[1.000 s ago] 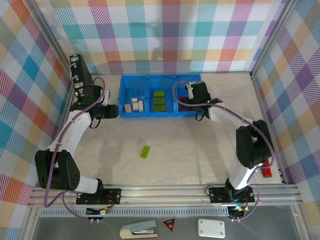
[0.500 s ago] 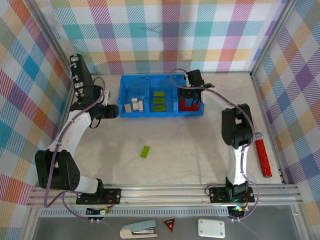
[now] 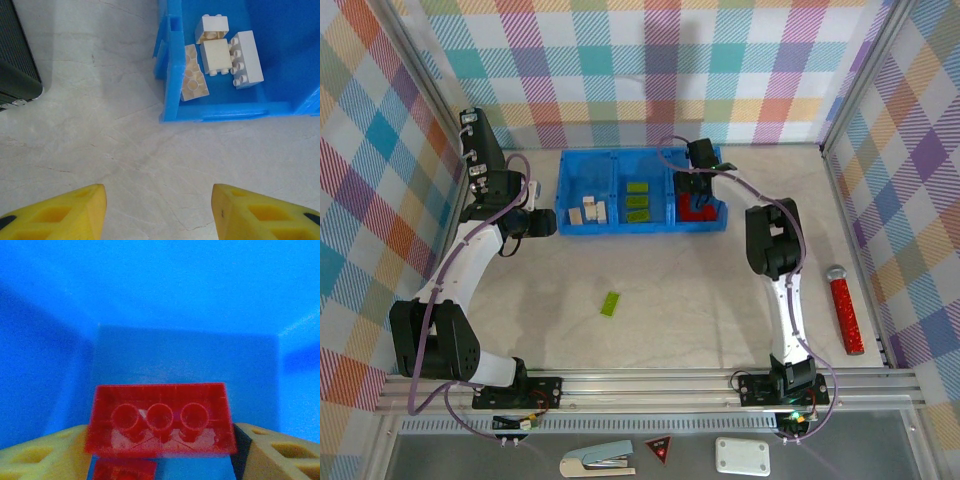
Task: Sort the legos into containers by color
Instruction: Place the lego in the container.
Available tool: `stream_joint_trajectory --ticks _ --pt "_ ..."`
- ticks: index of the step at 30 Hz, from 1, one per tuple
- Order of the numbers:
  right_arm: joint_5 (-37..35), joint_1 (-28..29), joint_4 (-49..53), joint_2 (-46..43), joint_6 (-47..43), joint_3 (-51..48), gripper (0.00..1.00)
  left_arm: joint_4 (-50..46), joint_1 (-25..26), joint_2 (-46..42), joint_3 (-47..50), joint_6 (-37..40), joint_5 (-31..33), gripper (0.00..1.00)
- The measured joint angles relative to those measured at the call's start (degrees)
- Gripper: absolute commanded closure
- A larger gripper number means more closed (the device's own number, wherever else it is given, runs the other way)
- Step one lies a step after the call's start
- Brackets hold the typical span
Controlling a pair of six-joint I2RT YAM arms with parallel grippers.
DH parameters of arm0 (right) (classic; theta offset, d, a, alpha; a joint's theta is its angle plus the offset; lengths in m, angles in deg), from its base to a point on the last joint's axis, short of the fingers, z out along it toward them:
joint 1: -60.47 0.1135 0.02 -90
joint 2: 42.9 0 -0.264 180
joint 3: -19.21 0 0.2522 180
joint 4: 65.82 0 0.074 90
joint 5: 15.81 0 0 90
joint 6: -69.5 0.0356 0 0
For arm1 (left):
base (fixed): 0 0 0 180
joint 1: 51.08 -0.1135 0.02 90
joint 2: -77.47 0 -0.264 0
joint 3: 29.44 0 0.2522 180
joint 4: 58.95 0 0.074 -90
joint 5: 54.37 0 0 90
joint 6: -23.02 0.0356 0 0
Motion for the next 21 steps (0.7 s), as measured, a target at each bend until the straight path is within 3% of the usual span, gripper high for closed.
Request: stream_joint_trajectory --ticks 21 --pt "0.7 -0.4 2.1 0.9 0.2 2.2 0.24 0.0 0.0 -0.7 0.0 0.0 0.0 0.42"
